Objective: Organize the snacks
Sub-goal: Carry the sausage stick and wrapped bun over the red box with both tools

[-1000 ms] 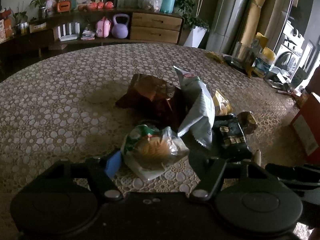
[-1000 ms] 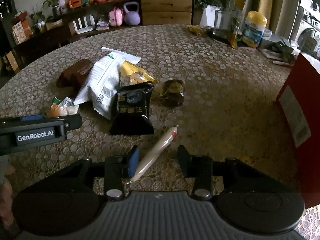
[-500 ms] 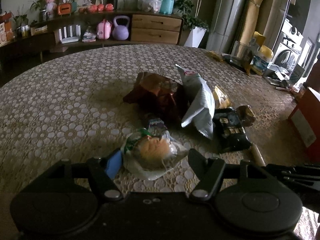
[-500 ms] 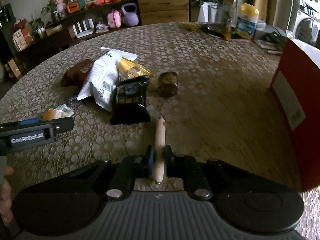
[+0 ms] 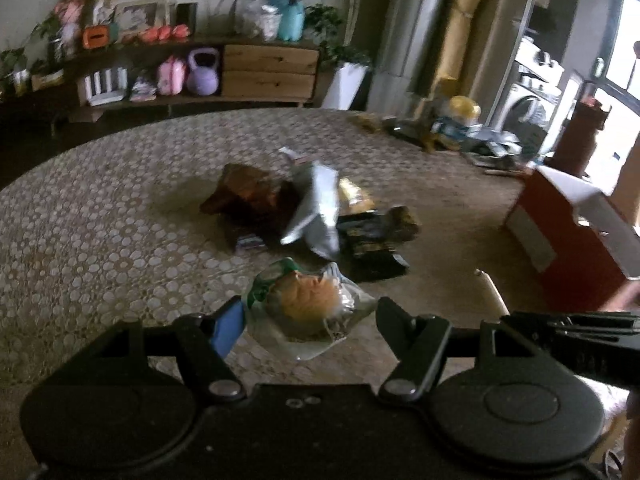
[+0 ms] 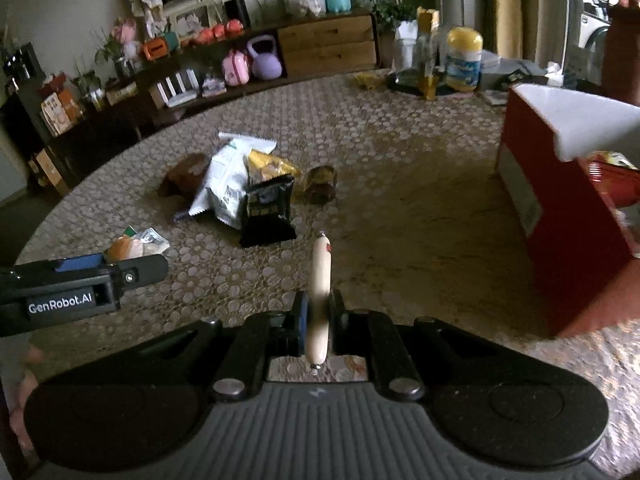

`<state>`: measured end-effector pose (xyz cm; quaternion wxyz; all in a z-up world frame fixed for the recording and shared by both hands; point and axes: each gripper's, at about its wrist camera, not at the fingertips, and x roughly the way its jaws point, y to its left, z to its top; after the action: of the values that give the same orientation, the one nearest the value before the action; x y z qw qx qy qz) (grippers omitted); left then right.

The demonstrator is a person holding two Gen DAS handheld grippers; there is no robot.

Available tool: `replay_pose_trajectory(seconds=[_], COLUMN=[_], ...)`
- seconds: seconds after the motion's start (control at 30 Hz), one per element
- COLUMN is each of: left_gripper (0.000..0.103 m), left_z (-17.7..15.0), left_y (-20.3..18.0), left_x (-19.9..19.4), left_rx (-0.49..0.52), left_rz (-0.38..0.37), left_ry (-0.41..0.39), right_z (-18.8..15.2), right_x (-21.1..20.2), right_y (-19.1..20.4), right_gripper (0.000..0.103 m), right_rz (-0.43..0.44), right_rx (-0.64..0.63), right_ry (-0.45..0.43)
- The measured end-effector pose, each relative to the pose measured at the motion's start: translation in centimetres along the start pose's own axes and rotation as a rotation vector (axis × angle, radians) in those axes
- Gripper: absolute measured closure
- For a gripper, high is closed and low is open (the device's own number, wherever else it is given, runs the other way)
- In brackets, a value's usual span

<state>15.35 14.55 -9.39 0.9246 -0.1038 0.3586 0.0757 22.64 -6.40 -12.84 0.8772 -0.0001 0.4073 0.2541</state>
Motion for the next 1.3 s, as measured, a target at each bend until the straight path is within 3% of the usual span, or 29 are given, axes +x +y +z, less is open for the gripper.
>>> replay_pose_trajectory(seconds=[0.3,0.67,1.07,1.3], left_gripper=[0.034,0.034,0.034,0.034], left_z=[0.3,0.8,2.6,3.9], left_y=[-4.8,-13.5,-22.2,-26.2], left_x=[-4.0,-7.5,-8.1,-6.8], left_rx=[0.083,0.232,0.334,0.384], left_rz=[-0.092,-0.216,-0.314,-0.346], left_ry=[-0.025,-0.073,-0.127,-0.110], right_z=[-0.7,-0.6,0.4,1.5], right_x=[-6.4,-13.4,-17.5,-18.3], right_y=[-2.7,-6.1,-12.2,-16.0], right_gripper=[0.093,0.093,0.093,0.093], right_rz=[0.008,-0.013,-0.106,-0.148], right_rx=[0.043,0.053,0.094,0.120], right_ry=[-0.069,-0.166,-0.233,-0.231])
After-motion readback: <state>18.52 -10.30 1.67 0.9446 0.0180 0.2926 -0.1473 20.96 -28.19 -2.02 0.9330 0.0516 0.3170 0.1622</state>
